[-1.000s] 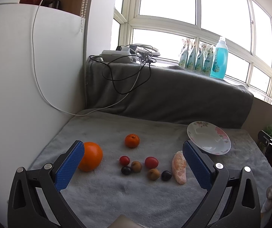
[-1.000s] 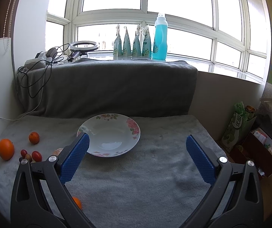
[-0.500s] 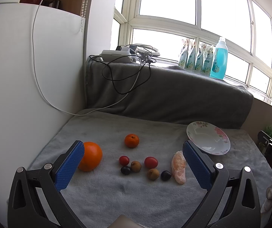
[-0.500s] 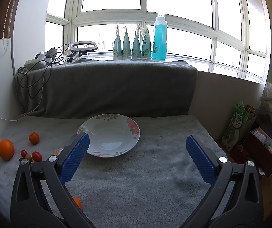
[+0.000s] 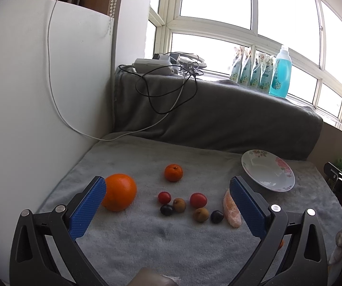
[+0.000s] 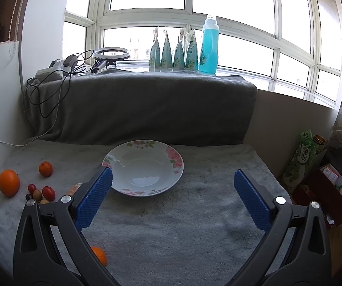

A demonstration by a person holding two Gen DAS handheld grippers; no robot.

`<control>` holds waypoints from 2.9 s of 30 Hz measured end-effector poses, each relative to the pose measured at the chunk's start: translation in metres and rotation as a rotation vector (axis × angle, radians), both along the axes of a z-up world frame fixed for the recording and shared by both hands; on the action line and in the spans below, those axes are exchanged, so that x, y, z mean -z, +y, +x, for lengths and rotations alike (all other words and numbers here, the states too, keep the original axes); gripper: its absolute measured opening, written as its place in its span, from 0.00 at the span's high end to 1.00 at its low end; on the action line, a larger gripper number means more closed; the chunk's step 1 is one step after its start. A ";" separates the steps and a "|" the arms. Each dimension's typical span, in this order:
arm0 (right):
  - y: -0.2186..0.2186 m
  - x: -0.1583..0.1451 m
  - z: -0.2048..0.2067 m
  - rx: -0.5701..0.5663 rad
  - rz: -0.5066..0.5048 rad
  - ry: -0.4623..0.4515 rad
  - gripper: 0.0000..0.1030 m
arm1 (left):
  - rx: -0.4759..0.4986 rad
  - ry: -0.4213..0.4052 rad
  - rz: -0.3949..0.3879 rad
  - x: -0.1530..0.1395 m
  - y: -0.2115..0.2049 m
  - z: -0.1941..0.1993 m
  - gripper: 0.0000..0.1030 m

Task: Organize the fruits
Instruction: 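Move the right tool to the large orange and close its fingers on it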

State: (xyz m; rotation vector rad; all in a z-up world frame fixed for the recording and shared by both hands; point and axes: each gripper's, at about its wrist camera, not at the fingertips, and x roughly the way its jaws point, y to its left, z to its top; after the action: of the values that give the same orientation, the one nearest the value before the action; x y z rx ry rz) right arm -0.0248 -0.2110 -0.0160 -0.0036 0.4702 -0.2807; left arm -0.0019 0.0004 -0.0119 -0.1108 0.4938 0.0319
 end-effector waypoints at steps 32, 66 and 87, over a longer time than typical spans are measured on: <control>0.142 0.011 0.124 -0.676 0.191 0.358 0.00 | -0.110 0.159 -0.121 0.058 0.087 0.010 0.08; 0.274 0.098 0.213 -0.892 0.524 0.774 0.17 | 0.000 0.324 -0.440 0.103 0.125 0.064 0.26; 0.284 0.108 0.211 -0.904 0.552 0.796 0.30 | 0.004 0.332 -0.411 0.102 0.126 0.063 0.38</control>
State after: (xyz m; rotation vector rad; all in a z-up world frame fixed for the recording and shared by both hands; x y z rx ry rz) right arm 0.1859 0.0727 -0.1236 0.2124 1.2617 0.7813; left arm 0.0616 0.1266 -0.1134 -0.5132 0.8288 -0.0574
